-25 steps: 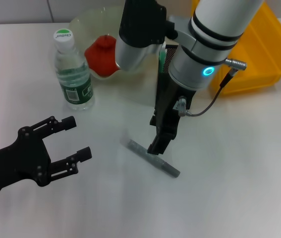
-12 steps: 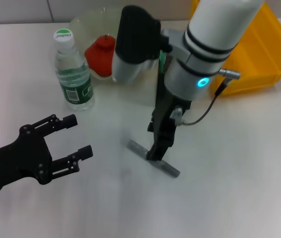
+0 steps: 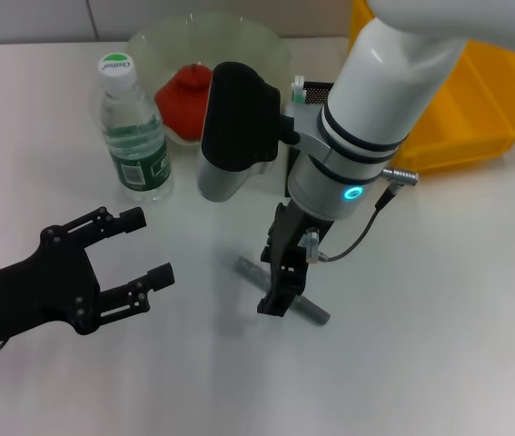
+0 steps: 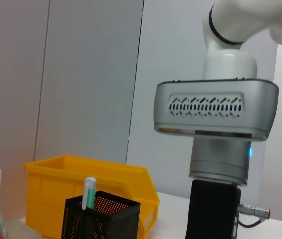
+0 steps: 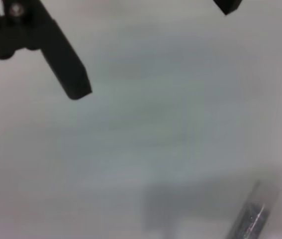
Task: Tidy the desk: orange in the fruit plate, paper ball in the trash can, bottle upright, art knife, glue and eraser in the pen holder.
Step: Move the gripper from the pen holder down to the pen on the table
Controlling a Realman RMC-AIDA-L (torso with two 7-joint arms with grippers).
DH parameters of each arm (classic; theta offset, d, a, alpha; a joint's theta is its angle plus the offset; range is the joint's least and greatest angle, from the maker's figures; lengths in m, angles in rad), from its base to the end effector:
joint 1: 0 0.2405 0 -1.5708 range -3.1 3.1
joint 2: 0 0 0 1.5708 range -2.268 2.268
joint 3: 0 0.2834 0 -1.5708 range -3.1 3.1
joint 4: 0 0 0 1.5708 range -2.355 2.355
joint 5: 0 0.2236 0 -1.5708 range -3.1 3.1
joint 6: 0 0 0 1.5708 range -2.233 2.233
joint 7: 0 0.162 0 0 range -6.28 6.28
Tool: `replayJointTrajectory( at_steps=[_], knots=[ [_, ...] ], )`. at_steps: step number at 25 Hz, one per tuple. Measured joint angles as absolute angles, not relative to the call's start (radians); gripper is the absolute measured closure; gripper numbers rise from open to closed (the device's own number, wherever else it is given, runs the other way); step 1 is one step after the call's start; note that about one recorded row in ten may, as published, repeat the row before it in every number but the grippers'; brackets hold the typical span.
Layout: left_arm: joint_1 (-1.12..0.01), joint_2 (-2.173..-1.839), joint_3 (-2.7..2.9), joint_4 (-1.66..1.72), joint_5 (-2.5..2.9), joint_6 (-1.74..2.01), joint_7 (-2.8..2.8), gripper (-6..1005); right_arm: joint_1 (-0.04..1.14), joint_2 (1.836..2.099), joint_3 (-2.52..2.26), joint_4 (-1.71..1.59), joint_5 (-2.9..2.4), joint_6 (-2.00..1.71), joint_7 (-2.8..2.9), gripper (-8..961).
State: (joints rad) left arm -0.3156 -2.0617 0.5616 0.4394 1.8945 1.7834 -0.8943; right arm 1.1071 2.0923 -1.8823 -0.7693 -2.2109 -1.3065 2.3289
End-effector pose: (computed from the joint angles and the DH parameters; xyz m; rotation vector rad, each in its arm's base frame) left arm -0.3315 0.2615 -0.0284 -2.5649 -0.3973 -1.0031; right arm 0.1086 0.3820 -0.1631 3.0178 -0.1875 0.7953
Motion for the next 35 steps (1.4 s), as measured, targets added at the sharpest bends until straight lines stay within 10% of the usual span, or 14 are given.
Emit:
replayJointTrajectory(
  at_steps=[27, 35],
  knots=[
    [-0.340, -2.066, 0.561, 0.430, 1.889, 1.778, -0.894, 216, 1.081, 2.092, -1.934, -0.739, -2.196, -1.252, 2.326, 338],
    [-0.344, -2.066, 0.558, 0.430, 1.888, 1.777, -0.894, 216, 1.078, 2.092, -1.944, -0.738, -2.205, -1.248, 2.327, 774]
  ],
)
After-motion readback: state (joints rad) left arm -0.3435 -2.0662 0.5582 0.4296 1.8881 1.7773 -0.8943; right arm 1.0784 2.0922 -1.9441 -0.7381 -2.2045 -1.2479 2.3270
